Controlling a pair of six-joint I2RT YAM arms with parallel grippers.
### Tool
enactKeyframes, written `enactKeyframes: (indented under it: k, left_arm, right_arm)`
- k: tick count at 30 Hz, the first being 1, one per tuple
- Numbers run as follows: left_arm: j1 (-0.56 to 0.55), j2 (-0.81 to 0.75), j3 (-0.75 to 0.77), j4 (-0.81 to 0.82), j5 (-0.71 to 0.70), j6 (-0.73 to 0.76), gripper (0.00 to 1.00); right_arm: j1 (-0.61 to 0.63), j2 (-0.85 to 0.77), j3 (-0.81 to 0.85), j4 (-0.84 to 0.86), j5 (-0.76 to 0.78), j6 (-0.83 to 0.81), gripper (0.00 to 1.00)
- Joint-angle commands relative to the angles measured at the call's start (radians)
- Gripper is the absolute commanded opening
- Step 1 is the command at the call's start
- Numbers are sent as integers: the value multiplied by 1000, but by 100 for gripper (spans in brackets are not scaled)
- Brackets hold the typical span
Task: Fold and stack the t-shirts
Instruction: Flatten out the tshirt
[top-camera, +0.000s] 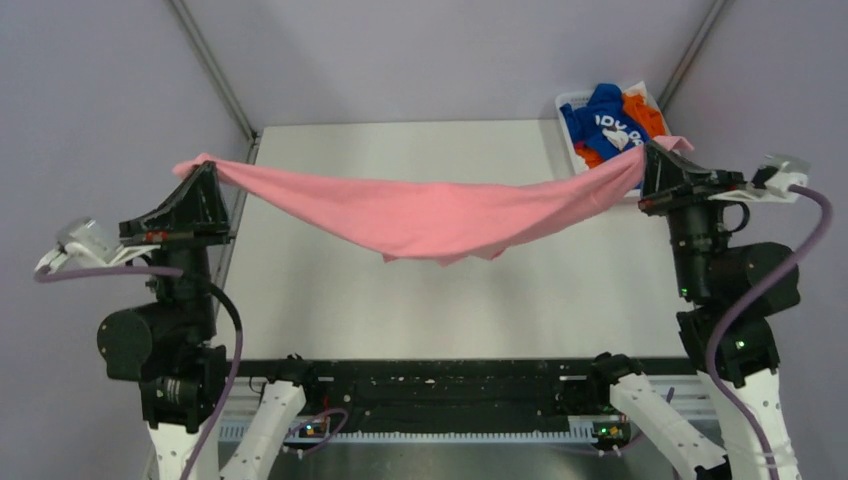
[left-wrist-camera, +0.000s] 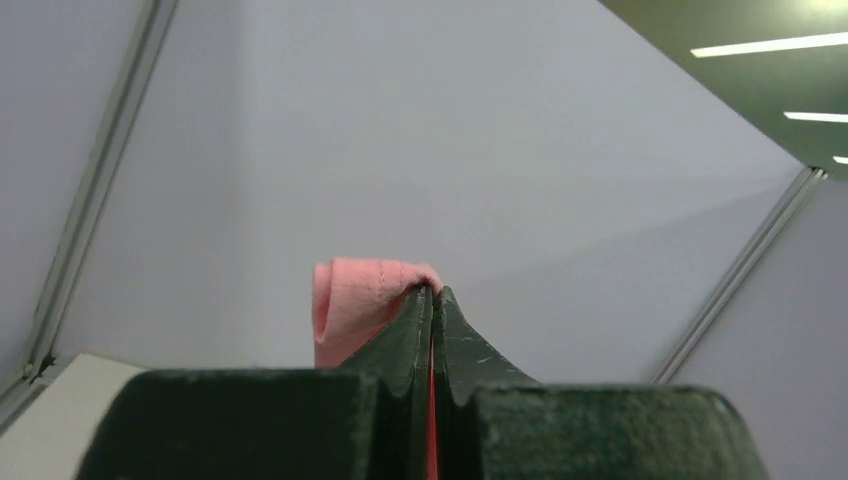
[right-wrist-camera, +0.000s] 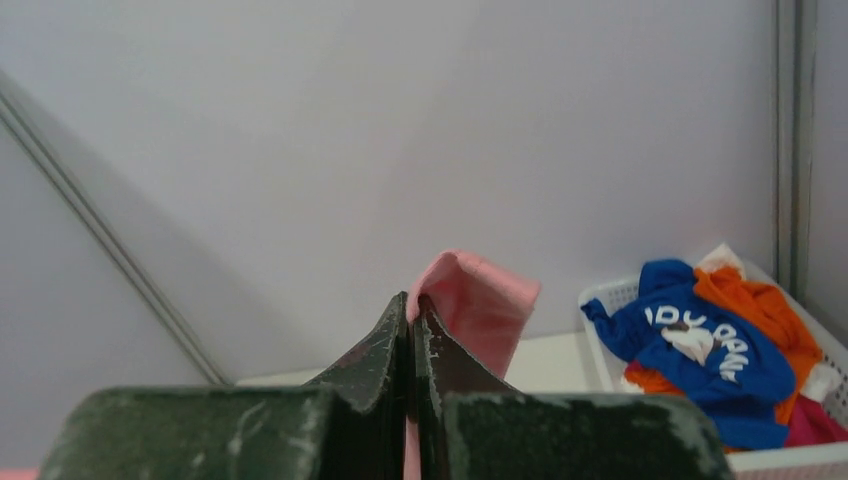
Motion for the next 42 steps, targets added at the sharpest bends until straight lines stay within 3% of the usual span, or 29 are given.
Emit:
enactKeyframes:
  k: [1, 7, 11, 16, 19, 20, 21, 22, 23, 26, 27, 29, 30, 32, 35, 38, 42]
  left_arm:
    - [-1, -37, 1, -37, -67, 20, 0]
    - [-1, -15, 1, -84, -159, -9, 0]
    - [-1, 64, -75, -71, -259, -15, 0]
    - [1, 291, -217, -72, -427, -70, 0]
    - [26, 517, -253, -118, -484, -148, 1]
    - [41, 592, -243, -142, -486, -175, 10]
    - [60, 689, -208, -180, -471, -206, 31]
    - [77, 752, -172, -220, -454, -230, 62]
    - [92, 819, -130, -255, -441, -245, 94]
    - [100, 958, -2, -361, -442, -259, 99]
    - [100, 973, 23, -371, -428, -253, 99]
    - [100, 964, 22, -345, -362, -234, 99]
    - [100, 950, 14, -330, -308, -212, 99]
    - [100, 926, -19, -290, -180, -194, 99]
    - [100, 901, -109, -196, 36, -194, 99]
    - [80, 915, -203, -80, 221, -220, 99]
    - [41, 1014, -204, -57, 326, -232, 99]
  right_arm:
    - [11, -18, 105, -77, 5, -46, 0]
    - [8, 23, 146, -113, 141, -83, 0]
    - [9, 138, 112, -83, 191, -109, 0]
    - [-19, 415, 40, 21, 341, -124, 0]
    - [-95, 657, 46, 64, 245, -77, 0]
    - [-111, 742, 59, 89, 216, -71, 0]
    - [-117, 828, 77, 118, 204, -78, 1]
    - [-119, 943, 102, 172, 201, -89, 11]
    - [-119, 1023, 151, 175, 194, -97, 28]
    - [-116, 1212, 358, 50, 256, -82, 76]
    - [-110, 1245, 406, 18, 329, -79, 83]
    - [-78, 1253, 434, 4, 441, -110, 89]
    - [-62, 1235, 419, 14, 471, -126, 97]
    - [-28, 1174, 356, 36, 462, -145, 99]
    - [21, 1053, 264, -73, 372, -28, 99]
    - [71, 909, 57, -112, 145, 135, 99]
    - [205, 754, -200, -59, 16, 256, 99]
